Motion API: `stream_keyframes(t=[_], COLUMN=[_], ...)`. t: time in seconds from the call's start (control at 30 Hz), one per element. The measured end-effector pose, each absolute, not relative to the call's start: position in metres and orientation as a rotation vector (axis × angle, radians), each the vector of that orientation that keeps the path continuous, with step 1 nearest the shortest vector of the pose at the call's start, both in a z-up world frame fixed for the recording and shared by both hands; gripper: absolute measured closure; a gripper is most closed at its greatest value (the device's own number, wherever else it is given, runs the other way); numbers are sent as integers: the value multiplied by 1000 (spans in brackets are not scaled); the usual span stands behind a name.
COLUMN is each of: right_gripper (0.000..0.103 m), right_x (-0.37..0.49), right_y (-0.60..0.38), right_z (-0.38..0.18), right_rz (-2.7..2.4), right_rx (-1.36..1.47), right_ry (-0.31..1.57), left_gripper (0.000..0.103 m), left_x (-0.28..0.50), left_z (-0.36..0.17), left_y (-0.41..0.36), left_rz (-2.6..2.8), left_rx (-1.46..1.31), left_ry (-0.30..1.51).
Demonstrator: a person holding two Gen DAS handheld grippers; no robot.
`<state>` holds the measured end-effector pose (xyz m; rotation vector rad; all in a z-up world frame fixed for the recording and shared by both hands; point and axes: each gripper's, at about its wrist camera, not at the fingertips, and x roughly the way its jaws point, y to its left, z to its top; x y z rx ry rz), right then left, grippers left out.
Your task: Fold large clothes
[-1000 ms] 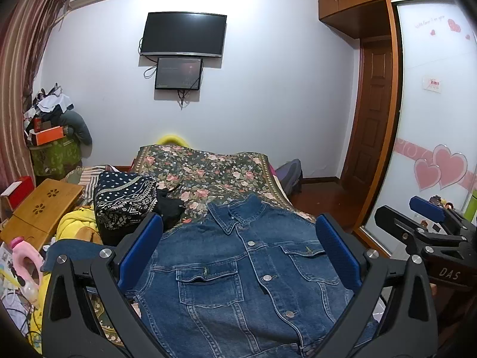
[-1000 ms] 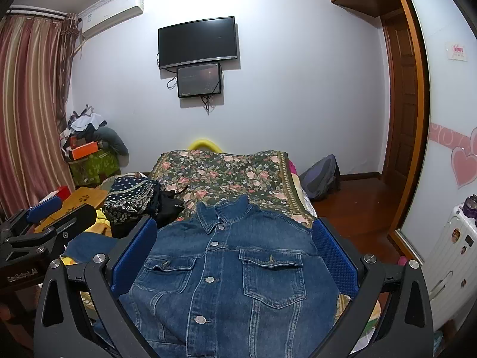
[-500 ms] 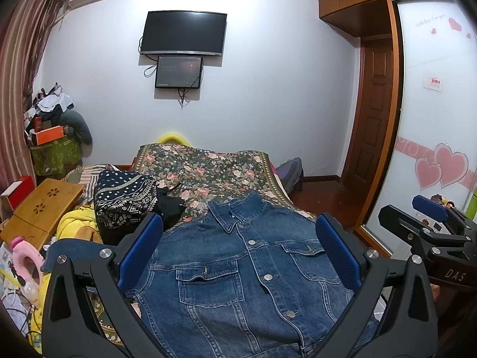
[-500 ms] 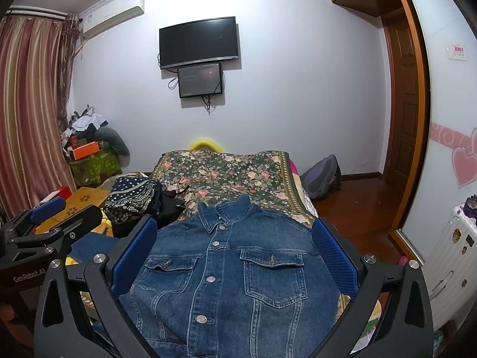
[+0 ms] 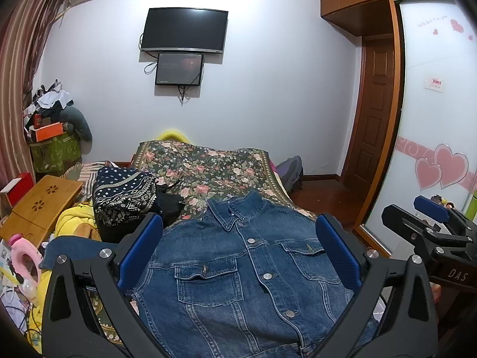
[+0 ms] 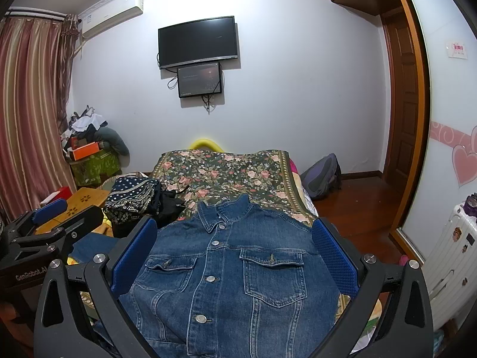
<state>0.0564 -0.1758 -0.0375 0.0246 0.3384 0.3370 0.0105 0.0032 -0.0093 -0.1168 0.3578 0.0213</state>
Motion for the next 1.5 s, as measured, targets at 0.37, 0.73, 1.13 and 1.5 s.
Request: stream_keyframes(t=[0.37,0.73,1.13,1.5], right_gripper=[0,0,0,0], right_x=[57,60,68,95], right_y=[-176,-176,-171,-155], right_z=[-40,-38,-39,-52], right_rz=[338,339,330,299], right_rx=[30,33,21,-27], right_ry=[347,360,381,444], left_gripper=[0,0,0,0], left_x=[11,12,17,29], left_z=[-10,-13,-18,-32], left_y=[3,6,19,79], left_rz=[23,33,54,181], left_rx=[-118,-120,-141,-191], left_ry=[359,368,373,393])
